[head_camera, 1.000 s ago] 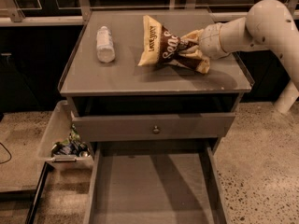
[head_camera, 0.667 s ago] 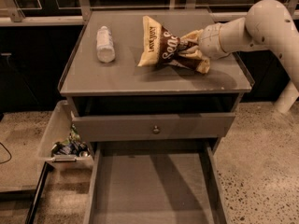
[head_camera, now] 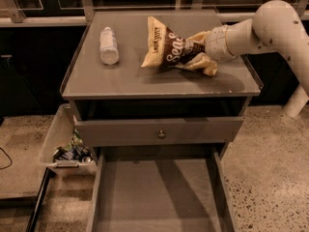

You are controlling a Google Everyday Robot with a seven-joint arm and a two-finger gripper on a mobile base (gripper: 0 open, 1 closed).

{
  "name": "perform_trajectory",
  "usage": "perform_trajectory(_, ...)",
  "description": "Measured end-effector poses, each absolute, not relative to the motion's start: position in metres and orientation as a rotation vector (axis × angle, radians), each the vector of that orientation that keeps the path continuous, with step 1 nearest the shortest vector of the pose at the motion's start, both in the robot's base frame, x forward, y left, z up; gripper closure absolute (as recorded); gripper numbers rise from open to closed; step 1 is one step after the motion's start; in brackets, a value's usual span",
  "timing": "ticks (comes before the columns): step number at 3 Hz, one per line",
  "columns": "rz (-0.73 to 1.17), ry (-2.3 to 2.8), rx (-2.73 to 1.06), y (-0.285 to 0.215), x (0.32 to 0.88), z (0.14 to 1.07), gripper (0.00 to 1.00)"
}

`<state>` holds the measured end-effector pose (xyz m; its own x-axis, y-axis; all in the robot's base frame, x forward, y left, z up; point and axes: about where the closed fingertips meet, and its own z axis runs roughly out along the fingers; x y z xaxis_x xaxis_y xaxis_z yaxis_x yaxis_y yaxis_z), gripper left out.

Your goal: Pick brown chip bag from middle drawer and place on counter

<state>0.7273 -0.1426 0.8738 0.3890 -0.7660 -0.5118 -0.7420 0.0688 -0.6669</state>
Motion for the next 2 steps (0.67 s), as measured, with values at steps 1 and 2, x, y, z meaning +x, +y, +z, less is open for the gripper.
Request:
perform_trajectory(1, -0.03, 1.349, -1.666, -0.1426, 0.7273, 0.8738, 0.0)
perform_trajectory(2, -0.03, 1.349, -1.666, -0.1426, 0.7273, 0.8738, 0.0)
